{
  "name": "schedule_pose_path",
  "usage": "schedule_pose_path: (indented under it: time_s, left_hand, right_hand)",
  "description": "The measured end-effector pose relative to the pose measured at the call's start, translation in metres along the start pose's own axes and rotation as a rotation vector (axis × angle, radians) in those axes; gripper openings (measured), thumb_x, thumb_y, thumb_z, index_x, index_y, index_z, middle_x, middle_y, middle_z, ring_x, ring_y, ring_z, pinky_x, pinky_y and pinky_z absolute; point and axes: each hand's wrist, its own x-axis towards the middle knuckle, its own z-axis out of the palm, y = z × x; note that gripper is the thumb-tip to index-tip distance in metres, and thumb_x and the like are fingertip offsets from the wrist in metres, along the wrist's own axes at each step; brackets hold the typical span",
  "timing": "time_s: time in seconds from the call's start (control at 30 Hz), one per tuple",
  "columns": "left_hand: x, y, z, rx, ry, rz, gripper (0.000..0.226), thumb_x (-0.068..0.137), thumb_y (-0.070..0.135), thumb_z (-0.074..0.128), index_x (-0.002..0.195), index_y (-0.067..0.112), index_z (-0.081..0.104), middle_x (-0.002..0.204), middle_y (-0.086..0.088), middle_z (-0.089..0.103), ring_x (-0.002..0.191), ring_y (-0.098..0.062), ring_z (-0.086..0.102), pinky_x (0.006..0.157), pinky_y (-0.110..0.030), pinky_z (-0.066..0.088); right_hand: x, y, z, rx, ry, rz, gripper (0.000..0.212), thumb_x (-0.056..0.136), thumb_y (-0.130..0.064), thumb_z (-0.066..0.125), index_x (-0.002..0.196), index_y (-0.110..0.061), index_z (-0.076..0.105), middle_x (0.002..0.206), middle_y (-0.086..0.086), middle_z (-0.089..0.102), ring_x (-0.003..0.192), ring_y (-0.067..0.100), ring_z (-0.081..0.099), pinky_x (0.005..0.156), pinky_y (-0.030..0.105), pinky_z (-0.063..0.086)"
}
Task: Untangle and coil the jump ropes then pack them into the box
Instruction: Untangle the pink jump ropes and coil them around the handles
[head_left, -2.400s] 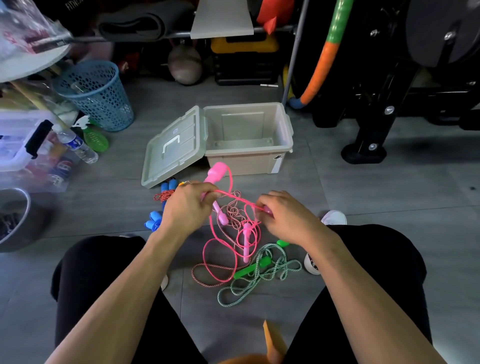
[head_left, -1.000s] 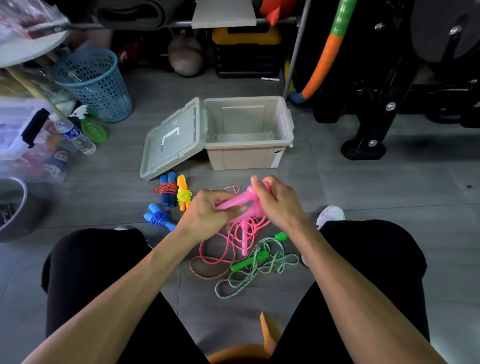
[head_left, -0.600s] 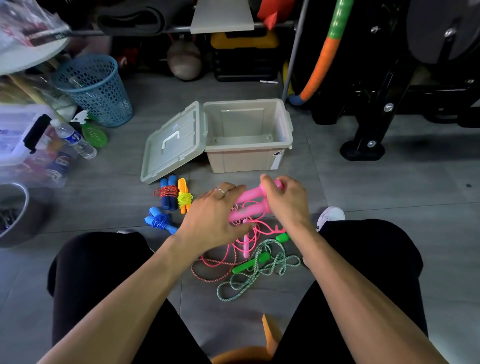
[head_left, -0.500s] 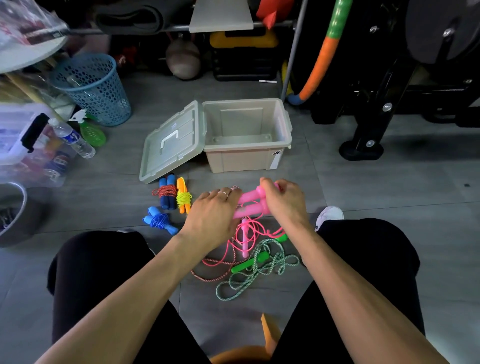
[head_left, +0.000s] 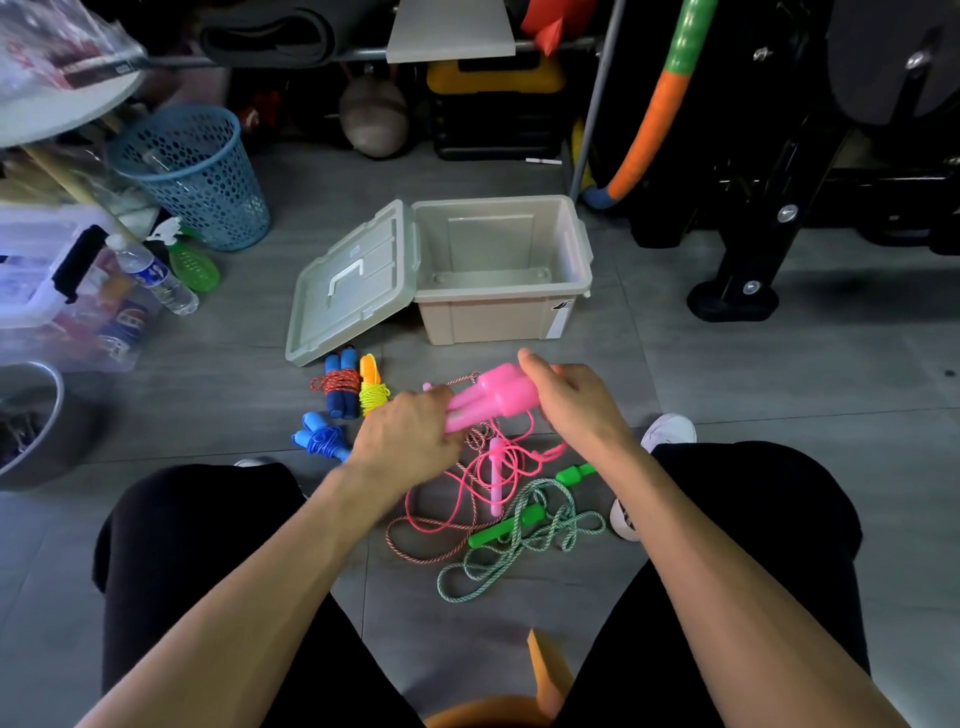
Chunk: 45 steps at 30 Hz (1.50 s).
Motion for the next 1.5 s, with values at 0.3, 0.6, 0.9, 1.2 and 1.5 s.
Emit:
schedule_pose_path:
  time_s: [0.3,0.6,0.9,1.2,1.5]
  left_hand:
    - [-0.004,-0.022,-0.012,-0.593,-0.374,0.017,0.021,0.093,0.026,0.063,0.076,0.017,0.053,0.057,0.002,0.055,0.053,-0.014,0.05,0.062,-0.03,0.043]
    - [-0.009,-0.02,-0.026,-0.676,-0.194,0.006,0.025,0.094,0.019,0.06,0.071,0.027,0.057,0.046,0.015,0.048,0.042,-0.003,0.038,0.051,-0.026,0.034]
    - [-0.008,-0.017,-0.027,-1.394,-0.043,-0.305,0.024,0.096,0.017,0.056,0.076,0.012,0.045,0.061,-0.001,0.034,0.043,-0.009,0.027,0.039,-0.02,0.026]
    - [0.007,0.005,-0.02,-1.781,0.036,-0.516,0.026,0.092,0.035,0.061,0.083,0.013,0.05,0.079,-0.008,0.062,0.038,-0.008,0.028,0.036,-0.019,0.027]
    - [0.016,0.007,-0.015,-1.656,0.096,-0.655,0.04,0.091,0.055,0.056,0.086,0.017,0.043,0.059,-0.002,0.047,0.036,-0.009,0.026,0.035,-0.017,0.026]
  right_hand:
    - [-0.005,0.007,-0.024,0.165,-0.2,-0.144,0.041,0.1,-0.033,0.051,0.068,-0.008,0.052,0.053,-0.001,0.053,0.048,0.011,0.05,0.053,0.018,0.042]
    - [-0.002,0.016,-0.035,-0.274,-0.196,-0.348,0.022,0.102,-0.027,0.047,0.095,-0.014,0.063,0.071,-0.005,0.059,0.063,0.012,0.05,0.062,0.031,0.039]
    - [-0.003,0.017,-0.019,-0.359,-0.055,-0.332,0.029,0.104,-0.038,0.037,0.082,-0.019,0.041,0.059,-0.002,0.048,0.059,0.027,0.049,0.058,0.036,0.038]
    - [-0.022,0.011,0.028,-0.234,-0.287,-0.343,0.036,0.104,-0.03,0.037,0.069,-0.034,0.044,0.065,-0.005,0.049,0.061,0.017,0.049,0.059,0.033,0.039]
    - [-0.037,0.017,0.049,-0.593,-0.254,-0.56,0.024,0.102,-0.031,0.035,0.104,-0.018,0.055,0.083,0.015,0.067,0.074,0.037,0.062,0.065,0.046,0.053]
